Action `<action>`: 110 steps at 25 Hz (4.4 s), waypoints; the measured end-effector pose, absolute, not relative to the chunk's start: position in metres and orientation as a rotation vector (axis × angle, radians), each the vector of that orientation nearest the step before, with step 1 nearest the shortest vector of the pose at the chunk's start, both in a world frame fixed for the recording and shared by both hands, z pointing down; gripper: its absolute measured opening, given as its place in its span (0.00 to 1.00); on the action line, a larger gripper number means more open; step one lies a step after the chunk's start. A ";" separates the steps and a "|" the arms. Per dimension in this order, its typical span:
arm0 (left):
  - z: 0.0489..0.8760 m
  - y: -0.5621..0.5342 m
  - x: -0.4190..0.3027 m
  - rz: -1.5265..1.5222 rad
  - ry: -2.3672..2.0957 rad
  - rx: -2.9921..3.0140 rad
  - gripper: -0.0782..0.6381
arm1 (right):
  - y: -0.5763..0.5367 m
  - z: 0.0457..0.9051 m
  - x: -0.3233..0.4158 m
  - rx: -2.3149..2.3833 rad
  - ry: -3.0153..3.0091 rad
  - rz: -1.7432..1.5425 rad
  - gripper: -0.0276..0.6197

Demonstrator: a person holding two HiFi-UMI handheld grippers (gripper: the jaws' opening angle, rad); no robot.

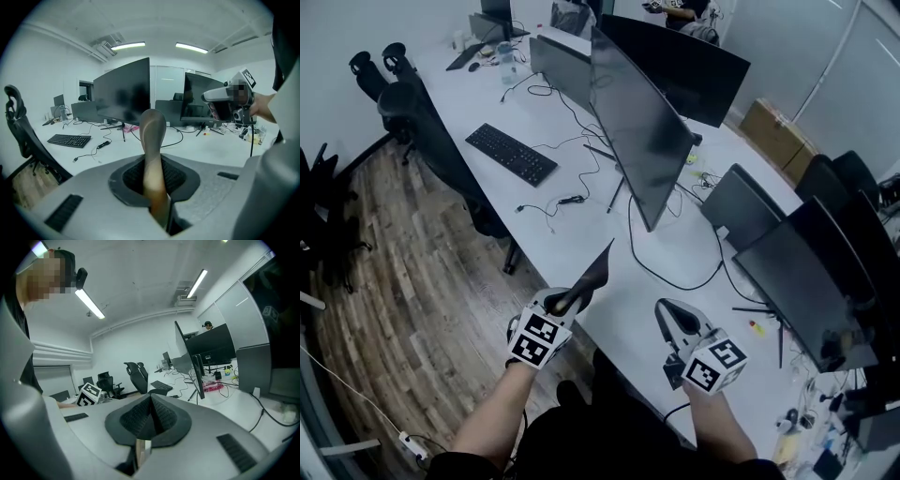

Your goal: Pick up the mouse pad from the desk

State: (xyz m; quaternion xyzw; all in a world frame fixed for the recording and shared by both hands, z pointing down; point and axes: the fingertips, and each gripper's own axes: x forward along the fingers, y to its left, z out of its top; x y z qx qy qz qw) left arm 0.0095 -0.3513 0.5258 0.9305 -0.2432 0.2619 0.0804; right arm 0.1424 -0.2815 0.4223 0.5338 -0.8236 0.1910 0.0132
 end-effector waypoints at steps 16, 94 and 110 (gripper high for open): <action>0.461 -0.287 -0.083 0.596 -0.804 2.854 0.18 | -0.219 0.406 0.071 1.687 -2.559 0.567 0.05; 0.362 -0.271 -0.038 0.259 -1.143 2.790 0.18 | -0.205 0.327 0.203 1.668 -2.678 0.150 0.05; 0.357 -0.266 -0.032 0.279 -1.139 2.805 0.18 | -0.199 0.319 0.206 1.651 -2.686 0.123 0.05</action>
